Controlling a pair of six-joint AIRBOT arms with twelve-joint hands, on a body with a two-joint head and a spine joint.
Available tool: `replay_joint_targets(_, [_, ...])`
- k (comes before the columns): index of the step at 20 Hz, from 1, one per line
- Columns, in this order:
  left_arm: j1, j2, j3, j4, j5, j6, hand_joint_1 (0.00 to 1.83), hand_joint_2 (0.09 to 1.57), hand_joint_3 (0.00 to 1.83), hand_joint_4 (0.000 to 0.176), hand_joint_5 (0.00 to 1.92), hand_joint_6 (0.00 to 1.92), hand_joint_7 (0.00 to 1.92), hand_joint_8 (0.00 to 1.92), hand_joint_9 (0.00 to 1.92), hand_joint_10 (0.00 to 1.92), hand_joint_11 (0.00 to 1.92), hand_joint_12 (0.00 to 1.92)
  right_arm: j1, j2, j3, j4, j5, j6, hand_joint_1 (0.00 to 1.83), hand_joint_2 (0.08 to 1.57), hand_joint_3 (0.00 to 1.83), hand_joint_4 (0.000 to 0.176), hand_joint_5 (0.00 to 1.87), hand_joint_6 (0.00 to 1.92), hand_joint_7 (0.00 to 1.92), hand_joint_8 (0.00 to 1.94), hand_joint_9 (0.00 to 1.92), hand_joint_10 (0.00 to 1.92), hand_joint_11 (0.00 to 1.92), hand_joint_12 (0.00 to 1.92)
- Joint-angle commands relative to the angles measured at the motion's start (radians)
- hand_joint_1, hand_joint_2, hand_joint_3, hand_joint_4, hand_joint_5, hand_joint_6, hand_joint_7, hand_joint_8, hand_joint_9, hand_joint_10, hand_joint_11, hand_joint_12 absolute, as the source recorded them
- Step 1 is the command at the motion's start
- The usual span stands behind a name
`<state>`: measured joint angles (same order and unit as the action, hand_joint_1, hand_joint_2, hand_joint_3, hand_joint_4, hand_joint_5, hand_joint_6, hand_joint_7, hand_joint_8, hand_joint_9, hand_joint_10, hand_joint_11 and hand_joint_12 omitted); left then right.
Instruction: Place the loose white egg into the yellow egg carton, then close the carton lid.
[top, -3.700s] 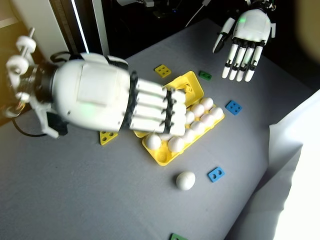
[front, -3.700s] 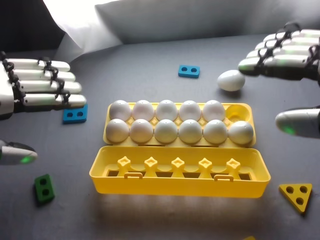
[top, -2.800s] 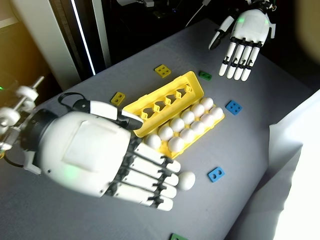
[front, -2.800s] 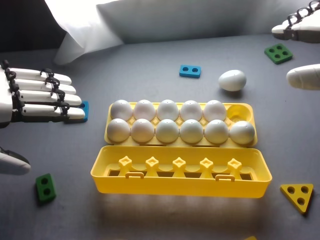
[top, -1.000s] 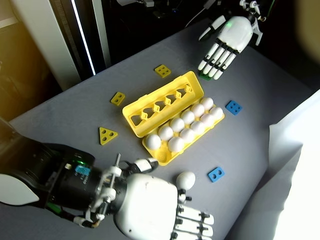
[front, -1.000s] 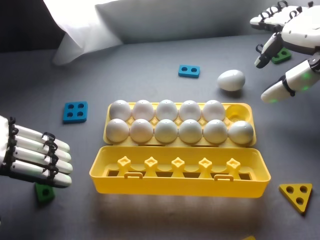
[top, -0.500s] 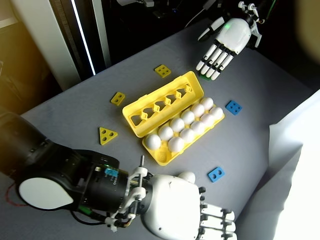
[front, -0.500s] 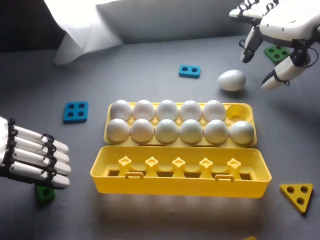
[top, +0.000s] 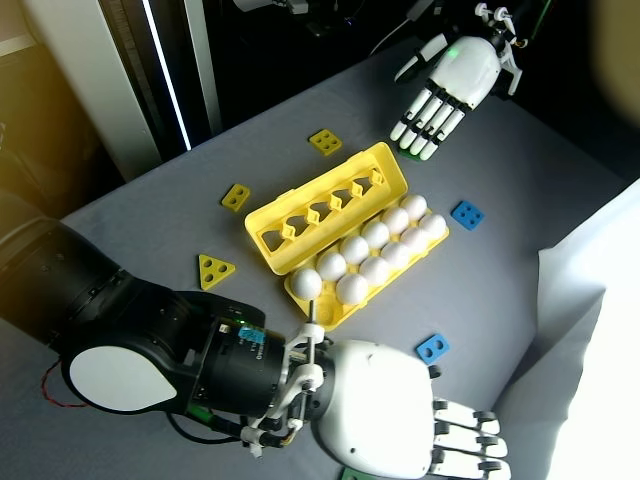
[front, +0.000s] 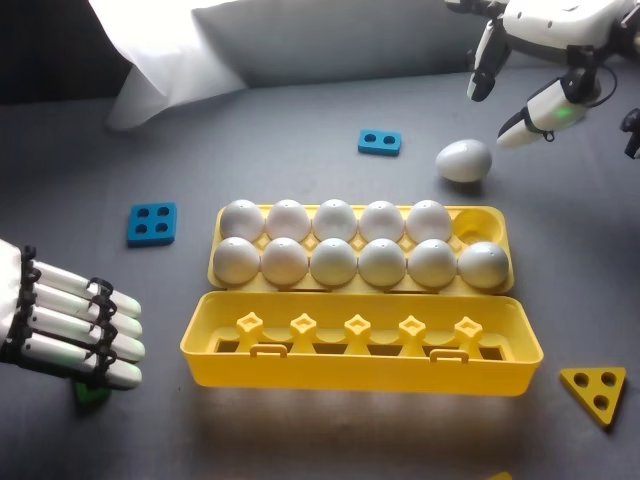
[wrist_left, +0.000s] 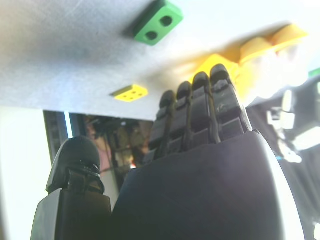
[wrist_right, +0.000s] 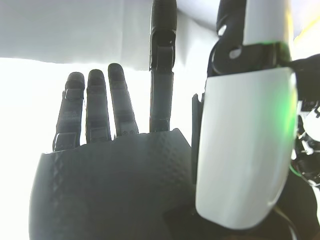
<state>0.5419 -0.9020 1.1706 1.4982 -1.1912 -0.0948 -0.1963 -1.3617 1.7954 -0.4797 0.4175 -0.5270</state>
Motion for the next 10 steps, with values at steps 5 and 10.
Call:
replay_joint_targets(5, [-0.008,0.013,0.005,-0.06,-0.052,-0.002,0.0,1.26,0.0,0.0,0.02,0.01,0.01,0.0,0.0,0.0,0.0,0.0,0.017,-0.004,0.011,0.029,0.076,-0.012,1.01,0.78,0.01,0.176,1.07,0.0,0.07,0.0,0.0,0.0,0.0,0.0])
replay_joint_targets(10, [-0.012,0.013,0.003,-0.06,-0.052,-0.003,0.0,1.26,0.0,0.0,0.0,0.0,0.0,0.0,0.0,0.0,0.0,0.0,0.032,-0.03,0.015,0.029,0.075,-0.02,1.0,0.77,0.0,0.176,1.05,0.0,0.08,0.0,0.0,0.0,0.0,0.0])
